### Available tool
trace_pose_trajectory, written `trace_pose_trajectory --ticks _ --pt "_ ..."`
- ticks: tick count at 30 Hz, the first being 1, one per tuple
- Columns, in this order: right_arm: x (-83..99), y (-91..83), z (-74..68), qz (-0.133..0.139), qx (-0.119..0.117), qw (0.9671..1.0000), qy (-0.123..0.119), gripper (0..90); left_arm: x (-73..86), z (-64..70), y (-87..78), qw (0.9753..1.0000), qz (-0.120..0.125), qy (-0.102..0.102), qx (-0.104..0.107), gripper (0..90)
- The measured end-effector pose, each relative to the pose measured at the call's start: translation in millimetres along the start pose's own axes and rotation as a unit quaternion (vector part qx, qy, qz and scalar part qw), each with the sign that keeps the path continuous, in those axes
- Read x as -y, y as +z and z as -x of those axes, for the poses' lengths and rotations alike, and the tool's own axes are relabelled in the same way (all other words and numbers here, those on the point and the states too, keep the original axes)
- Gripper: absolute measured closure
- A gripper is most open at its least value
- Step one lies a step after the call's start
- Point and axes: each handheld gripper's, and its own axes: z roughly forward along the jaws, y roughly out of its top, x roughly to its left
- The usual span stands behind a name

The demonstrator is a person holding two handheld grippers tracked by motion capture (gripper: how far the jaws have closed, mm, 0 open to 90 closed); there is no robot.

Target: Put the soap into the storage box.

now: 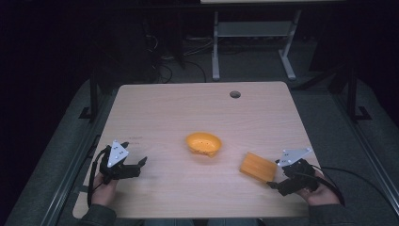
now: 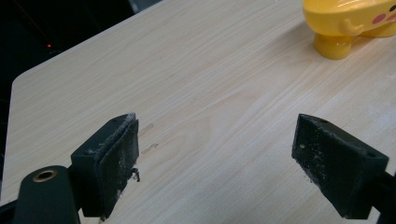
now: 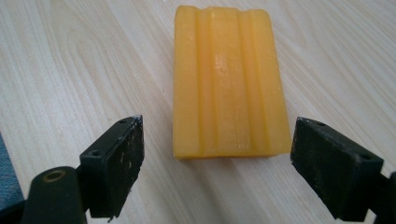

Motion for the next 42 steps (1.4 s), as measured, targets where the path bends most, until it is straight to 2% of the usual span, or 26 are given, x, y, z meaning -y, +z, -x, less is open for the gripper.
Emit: trace_pose_trajectory --ticks 26,42 --pt "-27.9 10.3 3.4 -0.017 -0.006 0.9991 -0.039 16.6 -0.1 -0.1 -0.5 1.0000 0.001 -0.005 0.000 14.1" --pt "-40.9 22.8 4.4 -0.031 -0.015 0.9982 -0.050 16.2 0.1 -0.2 -1.4 1.0000 0.003 -0.008 0.002 14.1"
